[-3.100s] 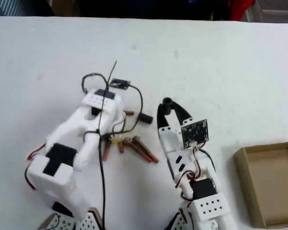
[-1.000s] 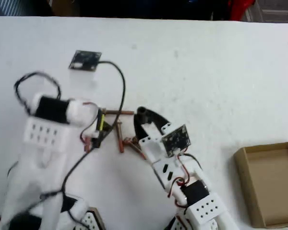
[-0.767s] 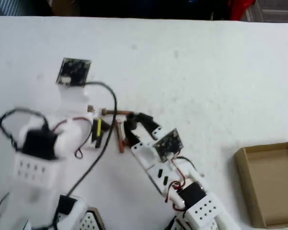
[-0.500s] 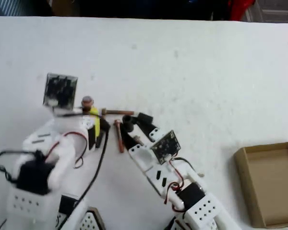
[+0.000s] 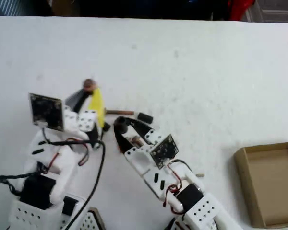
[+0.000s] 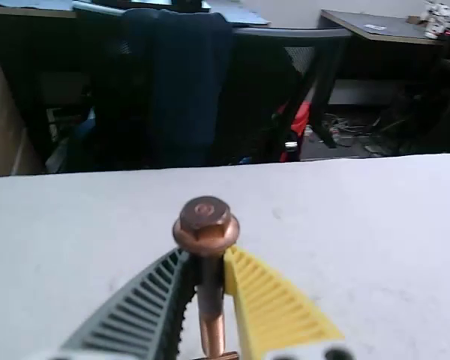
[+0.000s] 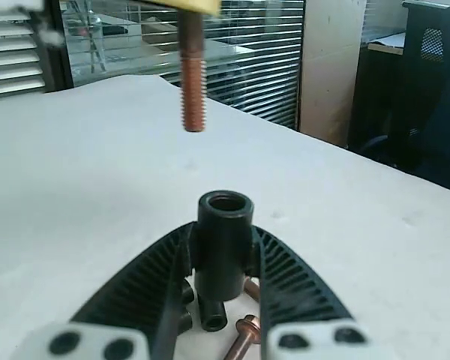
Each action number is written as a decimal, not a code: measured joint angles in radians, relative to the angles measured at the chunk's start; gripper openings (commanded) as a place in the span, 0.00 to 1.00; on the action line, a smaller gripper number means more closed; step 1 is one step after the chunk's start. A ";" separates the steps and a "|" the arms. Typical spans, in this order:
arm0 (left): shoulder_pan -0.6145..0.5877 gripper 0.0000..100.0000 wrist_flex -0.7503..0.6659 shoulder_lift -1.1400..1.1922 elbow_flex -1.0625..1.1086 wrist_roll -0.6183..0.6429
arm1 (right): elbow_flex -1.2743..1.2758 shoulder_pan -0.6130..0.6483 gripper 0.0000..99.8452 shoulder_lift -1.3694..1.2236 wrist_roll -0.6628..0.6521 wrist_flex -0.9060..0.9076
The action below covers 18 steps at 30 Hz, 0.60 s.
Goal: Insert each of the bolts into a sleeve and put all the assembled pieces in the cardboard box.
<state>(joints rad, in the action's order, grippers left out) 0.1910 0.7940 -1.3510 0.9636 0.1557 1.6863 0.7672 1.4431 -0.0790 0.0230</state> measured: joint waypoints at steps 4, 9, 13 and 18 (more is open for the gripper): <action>0.121 0.02 -0.031 0.000 0.005 -0.002 | 0.000 -0.003 0.02 0.000 0.000 0.000; 0.176 0.02 -0.034 0.000 0.005 -0.003 | 0.000 -0.003 0.02 0.000 0.000 0.000; 0.181 0.02 -0.044 0.000 0.012 -0.003 | 0.000 -0.002 0.02 0.000 0.000 0.000; 0.181 0.02 -0.132 0.000 0.106 -0.003 | 0.000 -0.002 0.02 0.000 0.000 0.000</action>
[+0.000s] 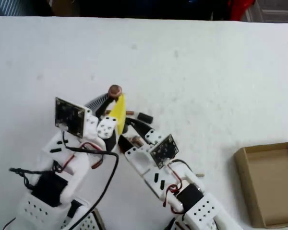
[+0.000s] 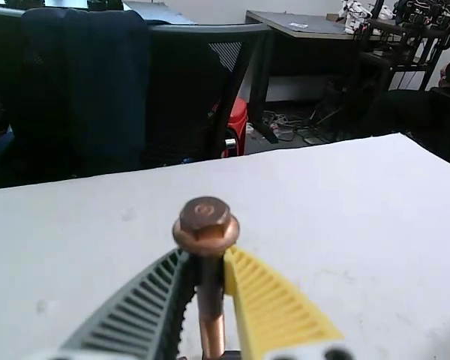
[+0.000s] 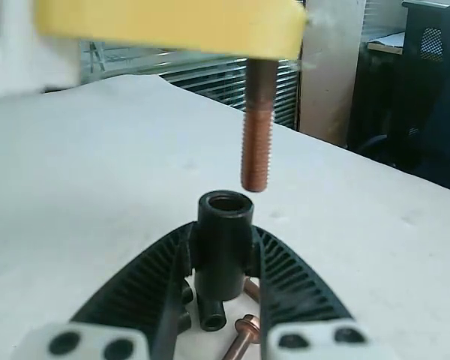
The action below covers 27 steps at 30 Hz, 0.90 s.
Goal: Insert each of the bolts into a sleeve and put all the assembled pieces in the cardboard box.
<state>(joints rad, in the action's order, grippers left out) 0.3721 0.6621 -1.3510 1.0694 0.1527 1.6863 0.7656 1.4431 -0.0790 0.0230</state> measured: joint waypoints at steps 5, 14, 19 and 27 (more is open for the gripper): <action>0.000 0.02 -0.048 0.000 0.020 0.000 | 0.000 0.000 0.02 0.000 0.000 0.000; 0.002 0.02 0.012 -0.061 0.005 0.021 | 0.000 -0.012 0.02 0.000 0.000 0.000; 0.006 0.02 0.097 -0.103 -0.005 0.046 | 0.000 -0.011 0.02 0.000 0.000 0.000; 0.052 0.02 0.126 -0.110 -0.005 0.048 | 0.000 -0.012 0.02 0.000 0.000 0.000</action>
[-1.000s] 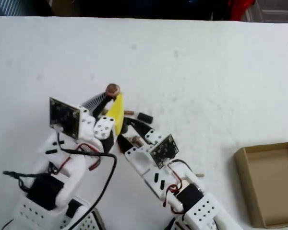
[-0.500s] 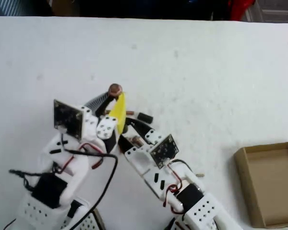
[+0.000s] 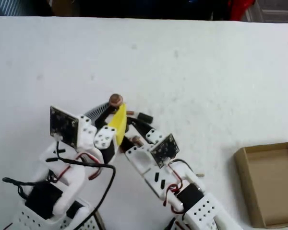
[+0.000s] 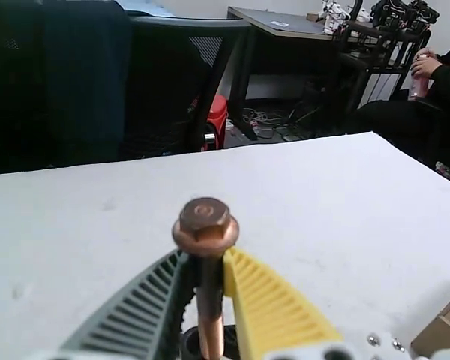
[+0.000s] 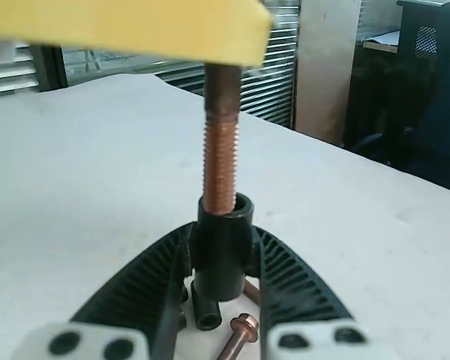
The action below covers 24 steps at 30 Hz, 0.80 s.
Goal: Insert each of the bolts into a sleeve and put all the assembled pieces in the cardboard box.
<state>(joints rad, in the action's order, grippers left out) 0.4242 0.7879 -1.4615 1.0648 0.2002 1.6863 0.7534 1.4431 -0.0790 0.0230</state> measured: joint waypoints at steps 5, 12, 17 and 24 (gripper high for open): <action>0.002 0.02 0.002 0.000 0.000 0.000 | 0.000 0.000 0.02 0.000 0.000 0.000; 0.002 0.02 0.002 0.000 0.000 0.000 | 0.000 0.000 0.02 0.000 0.000 0.000; -0.026 0.02 -0.017 0.000 0.000 0.000 | 0.000 -0.008 0.02 0.000 0.000 0.000; -0.029 0.02 -0.034 0.000 0.034 0.000 | 0.000 -0.009 0.02 -0.002 0.000 0.000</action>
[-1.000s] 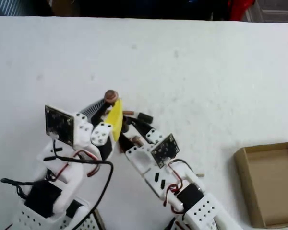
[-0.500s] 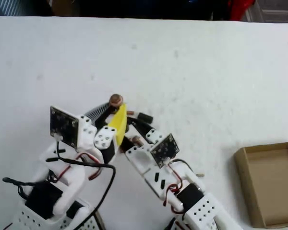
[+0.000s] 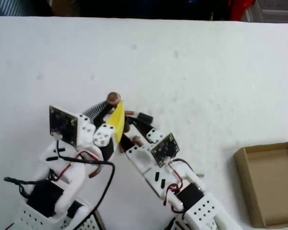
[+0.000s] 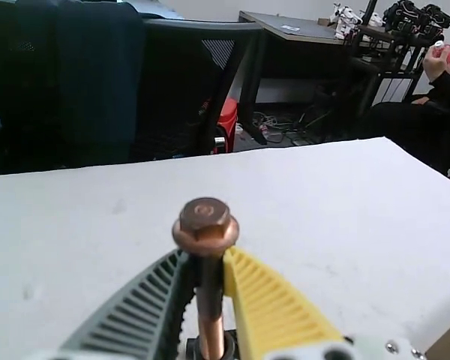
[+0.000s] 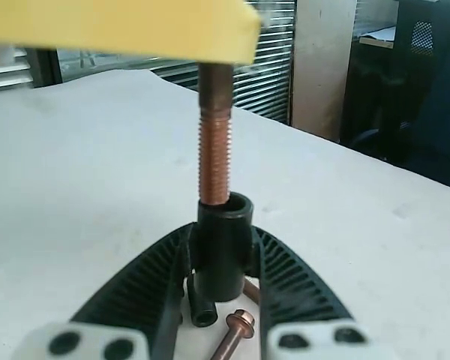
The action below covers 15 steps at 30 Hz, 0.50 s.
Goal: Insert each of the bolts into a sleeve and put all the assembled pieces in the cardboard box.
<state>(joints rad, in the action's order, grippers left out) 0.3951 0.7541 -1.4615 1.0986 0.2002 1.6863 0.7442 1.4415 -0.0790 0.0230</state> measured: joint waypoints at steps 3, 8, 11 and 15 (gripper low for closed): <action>-0.002 0.02 -0.008 -0.015 0.017 0.000 | 0.000 0.000 0.02 0.000 -0.002 0.002; -0.002 0.02 -0.015 -0.017 0.021 0.000 | 0.000 -0.002 0.02 0.000 -0.002 0.002; -0.002 0.02 -0.040 -0.002 0.021 0.000 | 0.000 0.005 0.02 0.000 -0.002 0.002; -0.002 0.02 -0.044 0.000 0.025 0.000 | 0.000 0.002 0.02 0.000 -0.002 0.002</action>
<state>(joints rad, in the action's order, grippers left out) 0.3936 0.7096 -1.4615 1.1231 0.2002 1.6863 0.7457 1.4415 -0.0806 0.0245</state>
